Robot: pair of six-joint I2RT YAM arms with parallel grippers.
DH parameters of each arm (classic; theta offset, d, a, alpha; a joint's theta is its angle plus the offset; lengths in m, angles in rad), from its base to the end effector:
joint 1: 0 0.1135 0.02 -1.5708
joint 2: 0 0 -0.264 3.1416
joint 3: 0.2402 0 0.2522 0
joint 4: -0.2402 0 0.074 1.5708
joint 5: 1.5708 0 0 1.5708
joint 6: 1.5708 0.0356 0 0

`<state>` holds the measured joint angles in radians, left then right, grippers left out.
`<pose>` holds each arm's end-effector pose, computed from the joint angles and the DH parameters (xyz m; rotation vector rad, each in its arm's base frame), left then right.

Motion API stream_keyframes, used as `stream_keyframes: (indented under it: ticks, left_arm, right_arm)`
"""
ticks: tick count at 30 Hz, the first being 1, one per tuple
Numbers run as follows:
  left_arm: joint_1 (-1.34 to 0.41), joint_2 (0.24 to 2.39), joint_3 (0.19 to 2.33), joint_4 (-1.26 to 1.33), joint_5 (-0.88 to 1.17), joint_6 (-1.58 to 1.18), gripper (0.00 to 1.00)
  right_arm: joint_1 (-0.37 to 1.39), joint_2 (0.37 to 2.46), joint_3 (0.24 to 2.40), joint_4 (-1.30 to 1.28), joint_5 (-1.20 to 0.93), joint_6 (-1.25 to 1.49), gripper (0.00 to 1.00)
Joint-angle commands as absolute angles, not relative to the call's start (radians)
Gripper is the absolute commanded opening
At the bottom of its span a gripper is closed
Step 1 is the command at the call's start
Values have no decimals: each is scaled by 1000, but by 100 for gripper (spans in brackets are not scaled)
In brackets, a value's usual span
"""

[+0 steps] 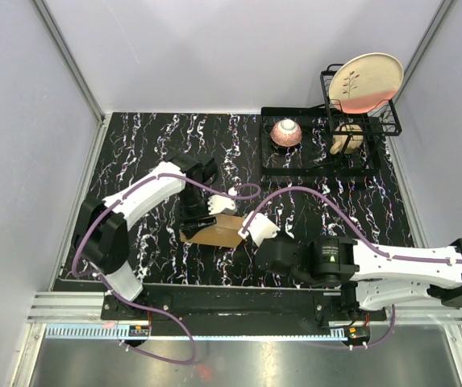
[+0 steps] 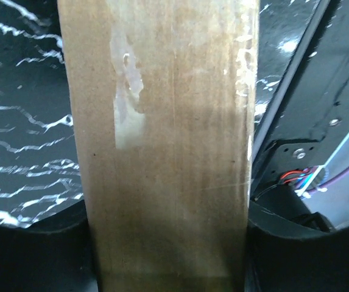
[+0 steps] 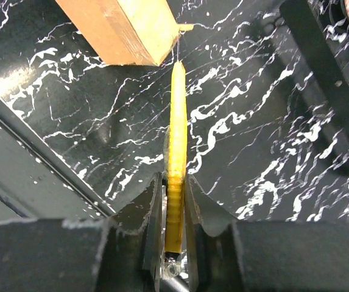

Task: Unpack the express box
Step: Adjust the express box at the center of the board.

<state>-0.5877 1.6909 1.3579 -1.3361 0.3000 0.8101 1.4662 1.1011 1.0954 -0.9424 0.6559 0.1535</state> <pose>0.2373 -0.1707 0.2447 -1.9395 -2.3429 0.4734 0.0430 0.2020 0.3245 -1.1813 1.9386 -0.0036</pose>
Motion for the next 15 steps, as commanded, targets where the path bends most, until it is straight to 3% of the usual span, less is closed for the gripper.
stream_keyframes:
  ticks: [1, 6, 10, 15]
  left_arm:
    - [-646, 1611, 1402, -1374, 111, 769, 10]
    - [-706, 1617, 1471, -1478, 40, 781, 22]
    - [-741, 1644, 1572, -1548, 23, 781, 25]
    - [-796, 1641, 1531, -1551, -221, 778, 24]
  right_arm:
    - [1471, 1117, 1083, -816, 733, 389, 0]
    - [1470, 1062, 1071, -749, 637, 449, 0]
    - [1470, 971, 1037, -721, 603, 483, 0]
    - [1470, 976, 1057, -819, 600, 589, 0]
